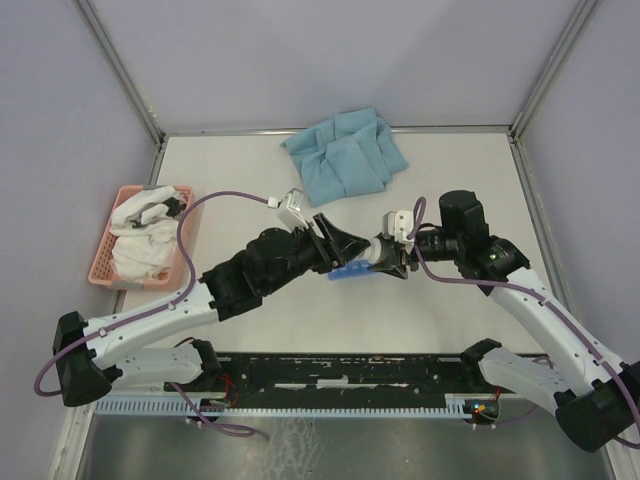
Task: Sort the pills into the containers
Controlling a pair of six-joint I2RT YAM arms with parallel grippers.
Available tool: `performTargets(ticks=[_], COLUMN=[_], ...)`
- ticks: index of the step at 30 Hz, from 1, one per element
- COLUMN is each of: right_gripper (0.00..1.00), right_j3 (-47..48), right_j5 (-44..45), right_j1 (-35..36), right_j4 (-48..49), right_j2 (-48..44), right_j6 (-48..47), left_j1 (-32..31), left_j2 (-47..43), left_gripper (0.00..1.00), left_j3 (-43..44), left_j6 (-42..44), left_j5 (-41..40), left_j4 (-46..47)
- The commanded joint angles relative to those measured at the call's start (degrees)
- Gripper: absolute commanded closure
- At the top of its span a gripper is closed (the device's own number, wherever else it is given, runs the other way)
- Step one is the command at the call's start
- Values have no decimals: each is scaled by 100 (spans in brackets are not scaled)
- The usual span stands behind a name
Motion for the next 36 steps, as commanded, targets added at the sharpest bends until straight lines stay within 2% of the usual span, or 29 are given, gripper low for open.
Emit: performTargets(ticks=[1,10,17,21,24,27,31,36], right_gripper=[99,99,99,99,99,99,99,99], right_j3=[27,48,91,151,183,153,85,71], right_j5=[-5,3,-102,-334,-646,-1026,-1496,-2061], right_j1=[35,38,36,30,-11,-77,-93,-89], right_j4=[84,84,80,99,219,424,719,950], right_j2=[-6,18,72,136,191,255,379,519], right_j6=[-45,-11,120,362,697,1083,1478,1796], left_j1=[-44,-58,-70,-66,-63,-53,12,86], left_j2=[28,90,166,83,-10,-171,-263,-73], left_gripper=[37,47,60,65,69,70,70,65], left_j3=[248,182,190,103,-1,-263,-405,-97], left_j6=[-179,-168,-3,280,835,1737,3082,4705], left_j5=[35,237,478,585,701,1118,2294,3642], left_j4=[261,367,392,456,558,1000,1446,1080])
